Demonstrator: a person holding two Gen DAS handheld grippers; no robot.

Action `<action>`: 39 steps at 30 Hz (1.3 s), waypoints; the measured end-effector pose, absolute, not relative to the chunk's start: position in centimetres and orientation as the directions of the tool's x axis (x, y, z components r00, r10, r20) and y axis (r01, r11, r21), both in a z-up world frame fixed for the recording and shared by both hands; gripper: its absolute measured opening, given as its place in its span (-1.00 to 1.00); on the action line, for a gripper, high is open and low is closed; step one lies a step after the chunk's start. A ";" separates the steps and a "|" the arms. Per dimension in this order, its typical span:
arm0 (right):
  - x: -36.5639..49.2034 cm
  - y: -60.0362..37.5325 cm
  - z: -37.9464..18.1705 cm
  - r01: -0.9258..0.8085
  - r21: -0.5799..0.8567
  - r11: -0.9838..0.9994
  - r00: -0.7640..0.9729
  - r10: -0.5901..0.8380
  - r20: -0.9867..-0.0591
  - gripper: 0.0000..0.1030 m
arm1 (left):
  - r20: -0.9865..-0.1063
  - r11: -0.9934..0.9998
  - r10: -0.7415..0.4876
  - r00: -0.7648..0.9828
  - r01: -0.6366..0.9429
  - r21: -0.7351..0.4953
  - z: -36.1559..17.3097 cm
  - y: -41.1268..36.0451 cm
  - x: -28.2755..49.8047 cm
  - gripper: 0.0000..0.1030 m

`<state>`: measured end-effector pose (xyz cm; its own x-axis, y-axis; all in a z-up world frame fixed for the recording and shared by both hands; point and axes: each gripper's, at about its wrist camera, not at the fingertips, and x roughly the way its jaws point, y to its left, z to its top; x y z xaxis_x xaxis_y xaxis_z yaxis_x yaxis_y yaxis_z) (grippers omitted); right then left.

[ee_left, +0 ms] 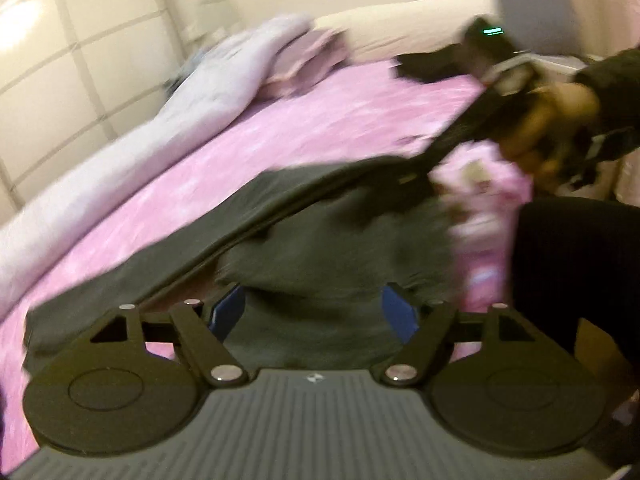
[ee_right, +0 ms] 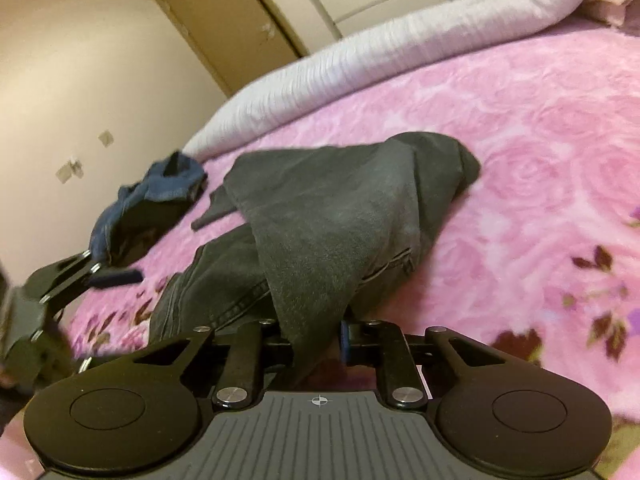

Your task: Fold clothes

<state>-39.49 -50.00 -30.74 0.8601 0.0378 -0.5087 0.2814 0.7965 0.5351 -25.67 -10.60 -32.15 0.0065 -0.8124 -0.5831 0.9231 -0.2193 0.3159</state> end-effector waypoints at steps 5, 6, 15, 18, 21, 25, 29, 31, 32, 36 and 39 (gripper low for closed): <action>-41.4 -46.4 -31.2 0.347 0.574 0.742 0.874 -0.034 -0.485 -0.39 | -0.605 -0.207 -0.764 0.226 0.801 0.561 -36.1 -13.1 -29.6 -0.37; -41.7 -45.4 -31.2 0.346 0.574 0.742 0.875 -0.035 -0.482 -0.09 | -0.599 -0.203 -0.758 0.259 0.779 0.593 -36.9 -13.4 -29.6 -0.47; -39.2 -42.0 -33.6 0.300 0.660 0.689 0.879 0.069 -0.471 -0.17 | -0.522 0.025 -0.815 0.249 0.917 0.398 -29.1 -12.8 -25.2 -0.87; -38.7 -42.8 -32.3 0.291 0.651 0.701 0.863 0.100 -0.494 -0.70 | -0.509 0.085 -0.829 0.233 0.951 0.296 -26.2 -12.1 -23.6 -0.88; -41.6 -44.8 -27.9 0.300 0.548 0.781 0.853 0.037 -0.520 -0.76 | -0.503 0.105 -0.844 0.189 0.976 0.191 -24.0 -10.5 -23.8 -0.89; -46.7 -49.5 -21.0 0.423 0.297 0.856 0.810 -0.210 -0.548 -0.89 | -0.499 0.096 -0.866 0.040 0.992 -0.087 -22.7 -7.6 -24.8 -0.92; -48.5 -53.5 -15.4 0.546 0.023 0.837 0.727 -0.460 -0.509 -0.88 | -0.483 -0.021 -0.855 -0.190 0.943 -0.333 -25.6 -8.2 -29.8 -0.90; -47.5 -55.5 -14.4 0.570 -0.072 0.819 0.690 -0.524 -0.498 -0.88 | -0.504 -0.076 -0.818 -0.276 0.921 -0.381 -27.9 -10.2 -32.5 -0.86; -46.7 -56.5 -14.5 0.571 -0.112 0.813 0.674 -0.542 -0.502 -0.88 | -0.520 -0.094 -0.798 -0.304 0.915 -0.392 -28.9 -11.2 -33.5 -0.84; -42.5 -60.6 -17.7 0.549 -0.264 0.793 0.587 -0.591 -0.553 -0.86 | -0.554 -0.149 -0.758 -0.344 0.918 -0.367 -30.0 -12.6 -33.7 -0.69; -40.1 -62.5 -21.7 0.537 -0.359 0.764 0.487 -0.627 -0.608 -0.40 | -0.538 -0.119 -0.802 -0.260 0.952 -0.283 -28.8 -11.1 -30.4 -0.36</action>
